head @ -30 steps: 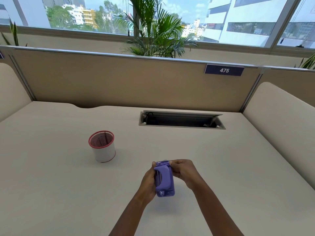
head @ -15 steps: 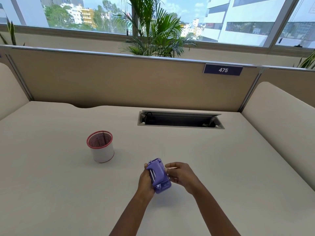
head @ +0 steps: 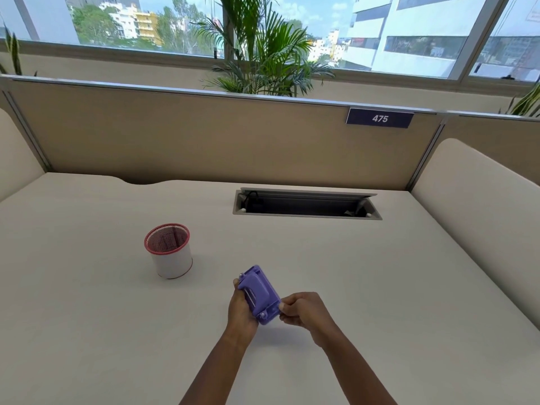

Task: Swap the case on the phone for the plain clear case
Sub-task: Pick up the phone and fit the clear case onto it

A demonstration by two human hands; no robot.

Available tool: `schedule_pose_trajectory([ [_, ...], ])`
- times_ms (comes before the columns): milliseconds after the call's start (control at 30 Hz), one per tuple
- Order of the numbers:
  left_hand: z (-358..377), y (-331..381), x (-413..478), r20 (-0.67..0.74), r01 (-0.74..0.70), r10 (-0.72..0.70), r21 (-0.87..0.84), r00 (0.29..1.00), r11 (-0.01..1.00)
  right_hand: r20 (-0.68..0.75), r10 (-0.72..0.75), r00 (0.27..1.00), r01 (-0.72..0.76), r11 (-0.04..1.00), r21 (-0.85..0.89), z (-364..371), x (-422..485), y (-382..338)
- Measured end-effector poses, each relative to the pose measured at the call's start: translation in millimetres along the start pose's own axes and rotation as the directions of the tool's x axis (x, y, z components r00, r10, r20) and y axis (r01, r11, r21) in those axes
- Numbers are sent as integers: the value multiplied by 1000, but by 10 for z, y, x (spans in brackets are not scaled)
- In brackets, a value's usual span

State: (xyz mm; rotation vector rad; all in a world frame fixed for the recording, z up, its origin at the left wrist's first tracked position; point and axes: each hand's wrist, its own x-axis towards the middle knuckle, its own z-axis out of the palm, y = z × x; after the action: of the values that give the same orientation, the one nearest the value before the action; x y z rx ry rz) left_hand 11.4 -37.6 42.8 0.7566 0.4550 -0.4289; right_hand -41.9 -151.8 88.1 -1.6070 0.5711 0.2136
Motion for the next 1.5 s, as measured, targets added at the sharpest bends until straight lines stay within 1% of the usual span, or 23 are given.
schedule_pose_trajectory([
  [167,-7,-39,8,30,26,-27,36,999,999,-73,18,997,-20,999,-28,8,-5,39],
  [233,-33,-55,24,61,43,-45,31,997,999,-78,17,997,-20,999,-48,0,-22,46],
  [300,-60,-62,37,116,78,-79,8,990,997,-71,-7,997,-1,995,-105,-16,-40,37],
  [333,-70,-61,36,149,100,-98,-12,984,995,-76,-39,996,27,987,-156,-23,-47,30],
  [400,-68,-65,17,206,142,-127,-59,970,988,-125,-155,980,110,946,-306,-17,-39,20],
  [433,-56,-76,10,228,161,-140,-79,964,984,-163,-230,959,155,914,-374,0,-39,5],
  [500,-19,-95,-13,275,198,-163,-102,947,975,-202,-365,909,255,870,-421,43,-63,-37],
  [533,3,-107,-24,288,217,-180,-102,941,971,-197,-393,898,286,862,-418,63,-71,-60],
  [567,21,-113,-39,297,228,-188,-106,936,968,-178,-389,904,294,867,-404,79,-75,-83],
  [667,51,-94,-89,306,237,-202,-79,930,968,-99,-302,948,251,902,-351,93,-62,-108],
  [733,32,-94,-97,306,233,-207,-51,929,971,-73,-249,966,219,933,-285,82,-48,-104],
  [800,18,-94,-99,317,231,-208,-38,925,972,-77,-223,972,202,954,-222,80,-53,-99],
  [967,49,-69,-93,335,210,-182,-49,924,976,-120,-219,968,201,968,-150,82,-95,-99],
  [1100,135,-31,-138,325,198,-172,-51,930,979,-117,-225,967,216,973,-83,63,-139,-122],
  [1233,137,-14,-133,291,215,-200,-22,936,976,-85,-212,974,214,977,12,38,-177,-151],
  [1500,159,-30,-111,293,191,-182,-2,939,982,-60,-189,980,190,982,18,52,-169,-156],
])
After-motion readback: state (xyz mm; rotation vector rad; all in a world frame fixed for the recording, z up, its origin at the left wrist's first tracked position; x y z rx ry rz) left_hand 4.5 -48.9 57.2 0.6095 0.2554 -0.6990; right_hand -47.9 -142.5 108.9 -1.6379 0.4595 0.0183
